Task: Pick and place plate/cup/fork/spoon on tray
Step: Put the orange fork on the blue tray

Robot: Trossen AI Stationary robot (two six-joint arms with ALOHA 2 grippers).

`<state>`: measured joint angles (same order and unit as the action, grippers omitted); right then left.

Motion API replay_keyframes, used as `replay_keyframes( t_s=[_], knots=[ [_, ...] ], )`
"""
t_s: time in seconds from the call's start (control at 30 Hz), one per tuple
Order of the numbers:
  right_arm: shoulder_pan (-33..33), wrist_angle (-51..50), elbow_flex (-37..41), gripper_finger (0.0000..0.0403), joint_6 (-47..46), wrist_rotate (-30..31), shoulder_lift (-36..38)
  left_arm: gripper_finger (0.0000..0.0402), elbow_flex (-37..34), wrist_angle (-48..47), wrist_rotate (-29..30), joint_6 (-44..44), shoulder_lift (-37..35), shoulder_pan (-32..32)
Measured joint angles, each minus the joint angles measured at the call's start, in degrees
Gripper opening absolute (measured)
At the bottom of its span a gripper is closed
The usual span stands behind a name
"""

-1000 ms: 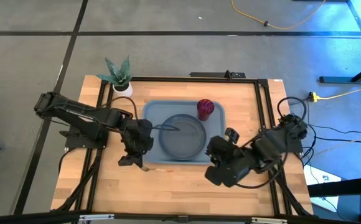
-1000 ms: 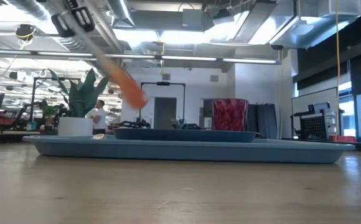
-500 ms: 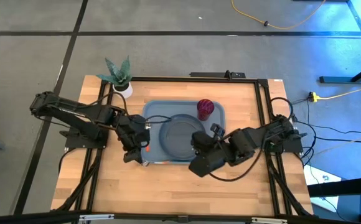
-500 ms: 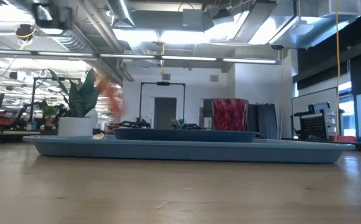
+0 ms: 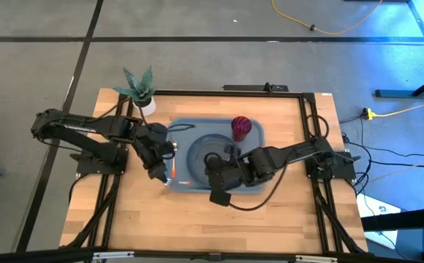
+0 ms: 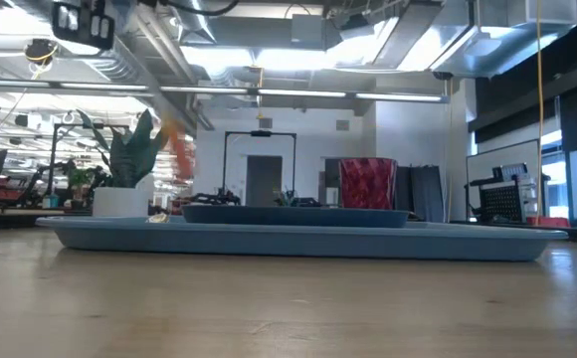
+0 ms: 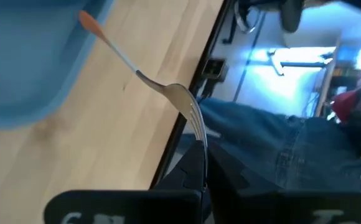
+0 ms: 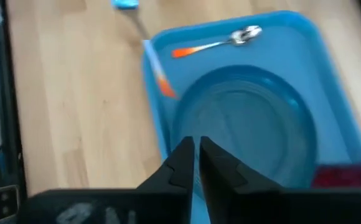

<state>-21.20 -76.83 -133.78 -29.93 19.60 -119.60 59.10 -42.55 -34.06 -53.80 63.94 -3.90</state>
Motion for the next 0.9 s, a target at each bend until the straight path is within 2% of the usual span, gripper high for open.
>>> replay_keyframes(
  t_s=[0.2,0.47,0.7,0.9],
  knots=[
    [2.06,5.63,0.0,0.0055,8.38,-8.21,-2.64,0.0,0.03,1.63,0.13,-0.14,-2.43,1.66],
    [3.32,14.68,0.0,0.0082,18.06,-8.87,-5.13,0.0,0.05,6.54,0.28,-1.36,-4.14,1.86],
    [4.99,17.07,0.02,0.0081,13.71,-8.71,-6.1,0.0,0.01,8.4,0.52,-2.41,-4.5,1.86],
    [5.67,18.94,0.02,0.0081,13.73,-8.66,-7.58,0.0,0.01,11.04,0.12,-3.06,-4.5,1.86]
  ],
)
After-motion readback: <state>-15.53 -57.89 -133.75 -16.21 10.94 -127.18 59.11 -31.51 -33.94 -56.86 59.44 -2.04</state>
